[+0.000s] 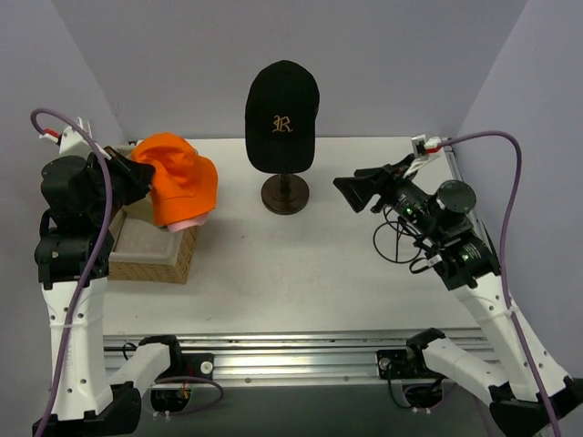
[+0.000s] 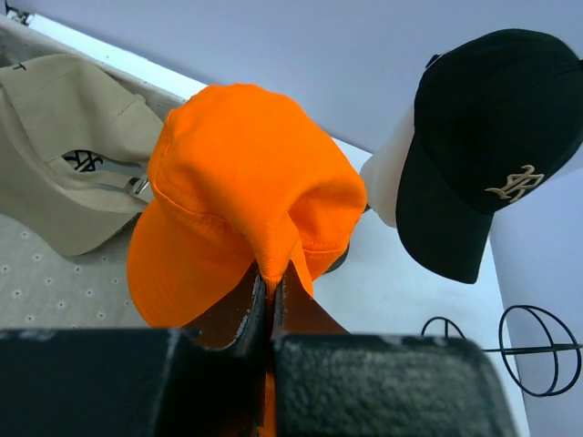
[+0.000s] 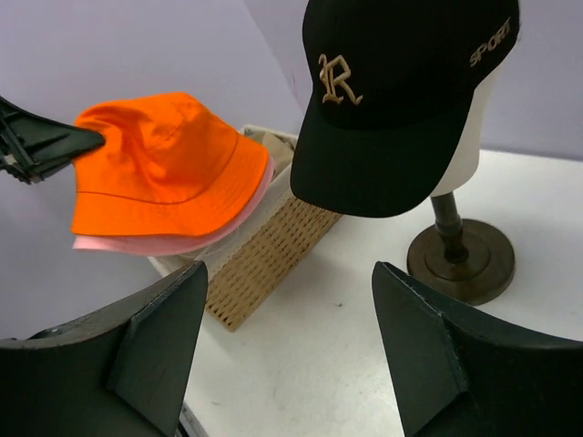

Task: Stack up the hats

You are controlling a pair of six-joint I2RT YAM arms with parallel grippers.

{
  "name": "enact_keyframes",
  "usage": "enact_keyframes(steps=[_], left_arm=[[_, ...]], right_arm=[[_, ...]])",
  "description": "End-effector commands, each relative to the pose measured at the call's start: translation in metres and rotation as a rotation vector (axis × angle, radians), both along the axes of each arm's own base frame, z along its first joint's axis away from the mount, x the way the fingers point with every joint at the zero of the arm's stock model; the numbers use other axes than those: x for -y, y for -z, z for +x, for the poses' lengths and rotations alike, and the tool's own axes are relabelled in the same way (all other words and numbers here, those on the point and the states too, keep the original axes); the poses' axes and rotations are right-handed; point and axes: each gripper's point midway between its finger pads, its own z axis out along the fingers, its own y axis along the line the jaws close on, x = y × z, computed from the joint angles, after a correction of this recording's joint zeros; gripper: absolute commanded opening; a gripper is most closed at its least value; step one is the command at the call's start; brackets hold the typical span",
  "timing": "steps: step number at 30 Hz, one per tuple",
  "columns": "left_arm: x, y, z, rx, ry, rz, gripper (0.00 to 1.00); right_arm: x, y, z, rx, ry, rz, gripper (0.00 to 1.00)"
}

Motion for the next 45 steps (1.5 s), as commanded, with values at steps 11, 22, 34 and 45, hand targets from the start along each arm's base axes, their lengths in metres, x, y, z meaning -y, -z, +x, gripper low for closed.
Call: enact_keyframes(steps=[11,22,34,45], left_arm=[[-0.05,0.012,0.031,-0.011,-0.216,0.168,0.02],[-0.06,-0.005,0.013,-0.001,-0.268,0.193,0.02],[-0.096,0.101,0.056,-0.262,-0.366,0.21,0.13],[-0.114,0.096,0.049,-0.289,-0.452,0.259,0.33]], right_arm=[[-0.027,-0.006,-0.007,0.031,-0.069,0.036,0.68],[-0.042,0.005,0.003,0.007,-0.085,-0.042,0.68],[-0.042,0.011,-0.01,0.022,-0.085,-0.058,0.69],[-0.032,0.003,-0.026,0.075,-0.089,-0.065,0.69]])
